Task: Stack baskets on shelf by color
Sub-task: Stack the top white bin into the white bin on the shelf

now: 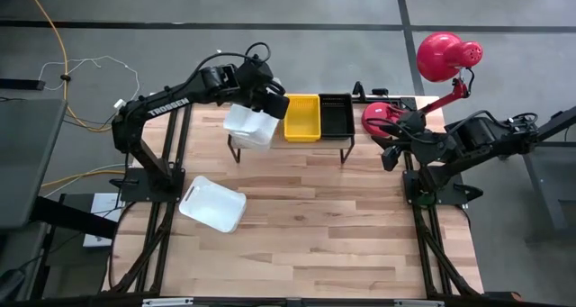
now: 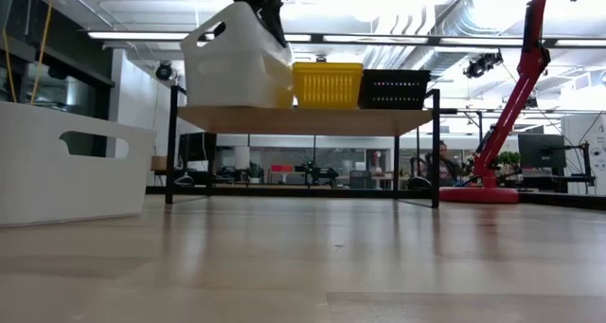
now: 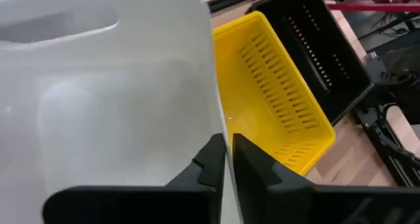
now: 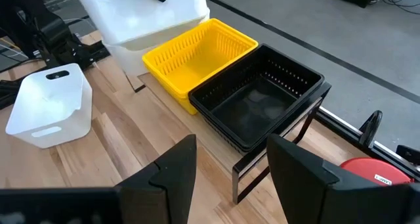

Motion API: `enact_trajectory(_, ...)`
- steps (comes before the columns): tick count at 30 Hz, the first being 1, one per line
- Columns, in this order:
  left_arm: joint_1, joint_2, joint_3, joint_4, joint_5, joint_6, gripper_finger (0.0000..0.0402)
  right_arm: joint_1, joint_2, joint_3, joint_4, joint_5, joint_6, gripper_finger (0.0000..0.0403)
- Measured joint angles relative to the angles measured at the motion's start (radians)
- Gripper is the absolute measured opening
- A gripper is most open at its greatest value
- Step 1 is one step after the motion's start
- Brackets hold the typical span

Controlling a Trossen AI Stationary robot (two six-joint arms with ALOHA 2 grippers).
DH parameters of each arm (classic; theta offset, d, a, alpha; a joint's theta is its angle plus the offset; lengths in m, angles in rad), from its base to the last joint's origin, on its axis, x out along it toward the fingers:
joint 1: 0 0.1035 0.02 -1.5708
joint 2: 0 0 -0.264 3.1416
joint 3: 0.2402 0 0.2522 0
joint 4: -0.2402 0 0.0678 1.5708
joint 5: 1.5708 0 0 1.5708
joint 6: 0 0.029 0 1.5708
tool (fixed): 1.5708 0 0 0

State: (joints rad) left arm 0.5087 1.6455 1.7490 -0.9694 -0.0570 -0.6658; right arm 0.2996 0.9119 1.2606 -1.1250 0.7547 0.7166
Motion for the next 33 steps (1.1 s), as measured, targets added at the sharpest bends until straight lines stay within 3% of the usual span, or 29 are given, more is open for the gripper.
enact_trajectory(22, 0.002, 0.0, 0.21, -0.008, -0.031, 0.05, 0.0, 0.0, 0.0, 0.0, 0.0, 0.012, 0.0, 0.0172)
enact_trajectory(28, -0.006, 0.0, 0.312, -0.069, -0.096, 0.108, 0.0, 0.0, 0.0, 0.0, 0.0, 0.012, -0.002, 0.0172)
enact_trajectory(33, -0.06, 0.007, 0.356, -0.123, -0.21, 0.132, 0.0, 0.0, 0.0, 0.0, 0.0, 0.013, -0.003, 0.0172)
